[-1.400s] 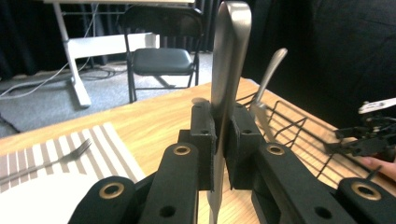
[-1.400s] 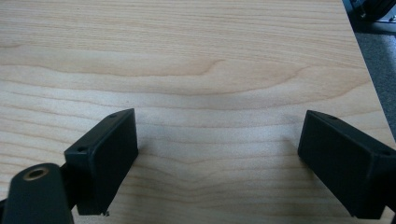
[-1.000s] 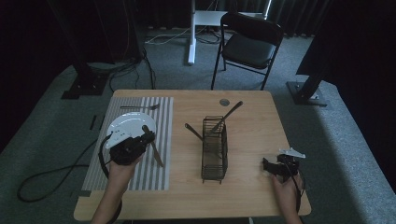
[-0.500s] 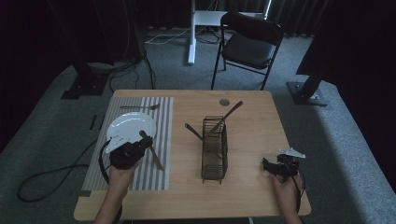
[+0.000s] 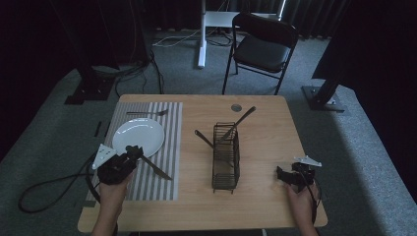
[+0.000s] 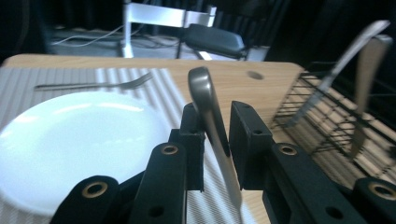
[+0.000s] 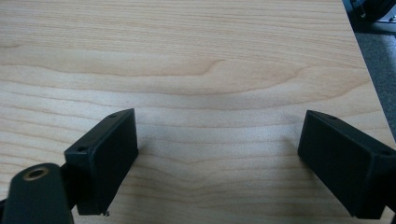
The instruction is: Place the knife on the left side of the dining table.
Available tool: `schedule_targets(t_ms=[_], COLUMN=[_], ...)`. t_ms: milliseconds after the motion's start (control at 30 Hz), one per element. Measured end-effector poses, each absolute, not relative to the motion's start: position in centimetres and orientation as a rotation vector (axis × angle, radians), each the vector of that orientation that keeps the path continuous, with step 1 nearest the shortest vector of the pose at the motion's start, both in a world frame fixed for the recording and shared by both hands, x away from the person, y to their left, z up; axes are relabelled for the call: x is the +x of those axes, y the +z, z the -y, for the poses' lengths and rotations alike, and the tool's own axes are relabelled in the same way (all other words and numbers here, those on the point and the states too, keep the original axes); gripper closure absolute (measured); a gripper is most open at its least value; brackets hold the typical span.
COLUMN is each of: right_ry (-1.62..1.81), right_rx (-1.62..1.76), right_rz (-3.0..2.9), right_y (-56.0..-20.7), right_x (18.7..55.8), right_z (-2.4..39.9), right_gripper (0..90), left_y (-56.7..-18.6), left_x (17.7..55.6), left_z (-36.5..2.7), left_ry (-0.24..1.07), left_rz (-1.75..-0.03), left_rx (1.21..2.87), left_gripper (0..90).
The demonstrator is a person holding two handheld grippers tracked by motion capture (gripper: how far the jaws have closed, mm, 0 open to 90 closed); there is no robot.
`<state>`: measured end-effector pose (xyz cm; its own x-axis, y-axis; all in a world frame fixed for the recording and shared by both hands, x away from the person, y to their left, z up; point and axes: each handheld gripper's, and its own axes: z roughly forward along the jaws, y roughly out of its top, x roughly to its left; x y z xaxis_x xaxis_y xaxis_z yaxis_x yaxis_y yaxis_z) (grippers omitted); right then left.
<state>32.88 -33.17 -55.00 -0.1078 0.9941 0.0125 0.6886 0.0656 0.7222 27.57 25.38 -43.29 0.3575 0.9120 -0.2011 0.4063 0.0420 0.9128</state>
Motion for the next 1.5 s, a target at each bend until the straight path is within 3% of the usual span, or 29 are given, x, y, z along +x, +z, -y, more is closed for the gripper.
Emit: schedule_targets(t_ms=[467,1133,1500], right_ry=[0.803,0.803,0.803], right_rx=[1.671,1.671,1.671], right_rz=[-1.851,-1.851,-1.851], right_y=[-55.0,-55.0,-55.0], right_x=[32.9,32.9,32.9], right_z=[33.2,33.2,33.2], right_gripper=[11.5,11.5,11.5], left_y=[-46.2,-50.0,-51.6], left_x=[27.4,28.4,28.9], left_z=[-29.3,-32.8,-33.6], left_ry=[0.597,0.503,0.516], left_rz=[-1.373,-1.484,-1.550], left_rx=[1.539,1.483,1.490], left_gripper=[62.2,54.1,46.5])
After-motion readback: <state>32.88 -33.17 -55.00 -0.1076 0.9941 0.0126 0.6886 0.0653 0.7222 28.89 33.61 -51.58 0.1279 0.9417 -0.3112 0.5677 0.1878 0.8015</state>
